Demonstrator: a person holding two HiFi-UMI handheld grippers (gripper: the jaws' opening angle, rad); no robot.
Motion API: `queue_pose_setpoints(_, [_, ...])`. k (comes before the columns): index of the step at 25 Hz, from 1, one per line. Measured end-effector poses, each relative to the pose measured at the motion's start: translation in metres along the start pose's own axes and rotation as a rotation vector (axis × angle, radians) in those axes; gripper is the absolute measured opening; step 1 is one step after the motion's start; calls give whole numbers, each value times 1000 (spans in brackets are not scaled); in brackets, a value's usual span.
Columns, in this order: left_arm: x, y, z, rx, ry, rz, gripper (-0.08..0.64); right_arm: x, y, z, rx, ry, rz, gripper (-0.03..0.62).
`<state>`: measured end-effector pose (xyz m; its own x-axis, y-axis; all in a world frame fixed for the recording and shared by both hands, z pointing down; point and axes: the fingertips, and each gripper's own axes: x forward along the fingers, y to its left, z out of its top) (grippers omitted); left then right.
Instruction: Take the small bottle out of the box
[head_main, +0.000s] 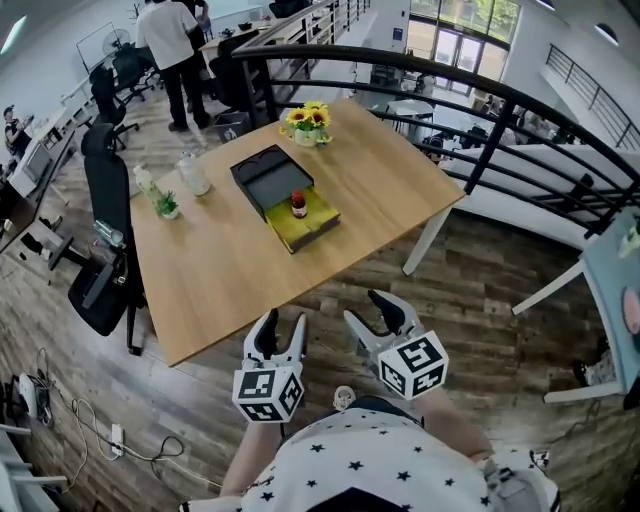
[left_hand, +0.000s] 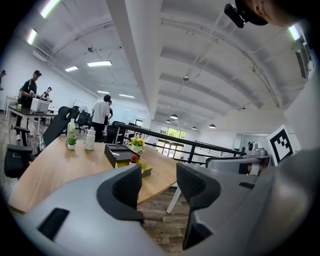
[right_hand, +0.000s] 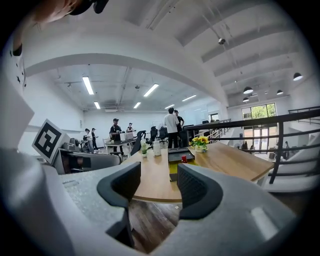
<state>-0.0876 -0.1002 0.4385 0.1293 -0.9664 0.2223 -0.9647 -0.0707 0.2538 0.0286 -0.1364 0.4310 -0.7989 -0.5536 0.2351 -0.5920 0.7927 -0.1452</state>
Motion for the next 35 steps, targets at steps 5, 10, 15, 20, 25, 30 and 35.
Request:
queue_pose_setpoints(5, [28, -3, 3, -1, -6, 21, 198, 14, -26, 6, -8, -3, 24, 211])
queue_pose_setpoints(10, [46, -2, 5, -5, 3, 46, 198, 27, -48, 12, -1, -10, 33, 210])
queue_pose_setpoints(15, [56, 7, 6, -11, 15, 69, 198, 42, -58, 15, 12, -9, 39, 210])
queue_pose_setpoints(20, [62, 16, 4, -21, 23, 89, 198, 58, -63, 13, 12, 0, 52, 210])
queue_pose_setpoints(25, [72, 32, 3, -31, 32, 112, 198, 81, -67, 13, 4, 15, 67, 210])
queue_pose_setpoints(30, [96, 58, 4, -42, 39, 129, 198, 117, -75, 14, -13, 28, 85, 211])
queue_pose_setpoints(35, [127, 75, 15, -43, 39, 124, 198, 153, -89, 23, -25, 40, 95, 210])
